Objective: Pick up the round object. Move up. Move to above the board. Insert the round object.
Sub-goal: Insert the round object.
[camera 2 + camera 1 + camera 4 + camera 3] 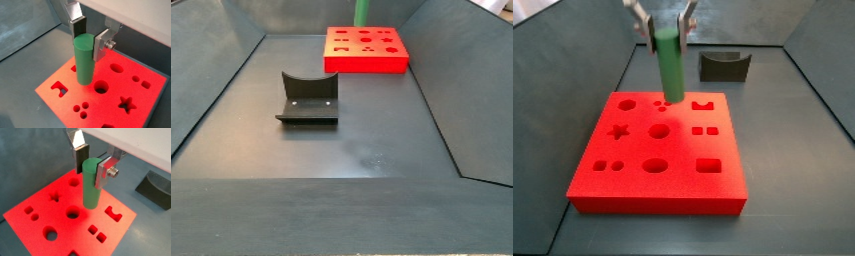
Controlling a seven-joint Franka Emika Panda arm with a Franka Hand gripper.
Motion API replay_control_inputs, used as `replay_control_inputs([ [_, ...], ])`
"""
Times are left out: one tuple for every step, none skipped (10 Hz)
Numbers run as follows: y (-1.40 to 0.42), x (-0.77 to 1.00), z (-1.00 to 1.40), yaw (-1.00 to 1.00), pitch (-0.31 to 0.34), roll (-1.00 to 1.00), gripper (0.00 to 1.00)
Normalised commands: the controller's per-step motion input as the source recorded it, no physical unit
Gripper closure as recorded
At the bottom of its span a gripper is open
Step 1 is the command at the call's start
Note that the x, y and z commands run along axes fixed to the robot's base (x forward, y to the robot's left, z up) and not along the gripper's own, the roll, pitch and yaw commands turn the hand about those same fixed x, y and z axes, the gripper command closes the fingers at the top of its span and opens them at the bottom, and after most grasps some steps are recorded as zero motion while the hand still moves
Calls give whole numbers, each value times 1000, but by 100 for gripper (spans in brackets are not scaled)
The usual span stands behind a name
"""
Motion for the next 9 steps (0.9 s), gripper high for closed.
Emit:
replay_control_inputs([
  [-246, 0, -511, 77, -240, 247, 100],
  [-243, 0, -391, 51, -224, 196, 100],
  [-143, 0, -206, 6, -151, 73, 100],
  [-31, 0, -69, 0, -56, 0, 100],
  [-23, 43, -146, 0, -11, 0, 100],
  [-29, 57, -311, 0, 0, 74, 100],
  [-114, 0, -231, 0, 0, 81, 100],
  [-111, 0, -160, 0, 0, 10, 100],
  [-114, 0, -114, 0, 0, 0, 100],
])
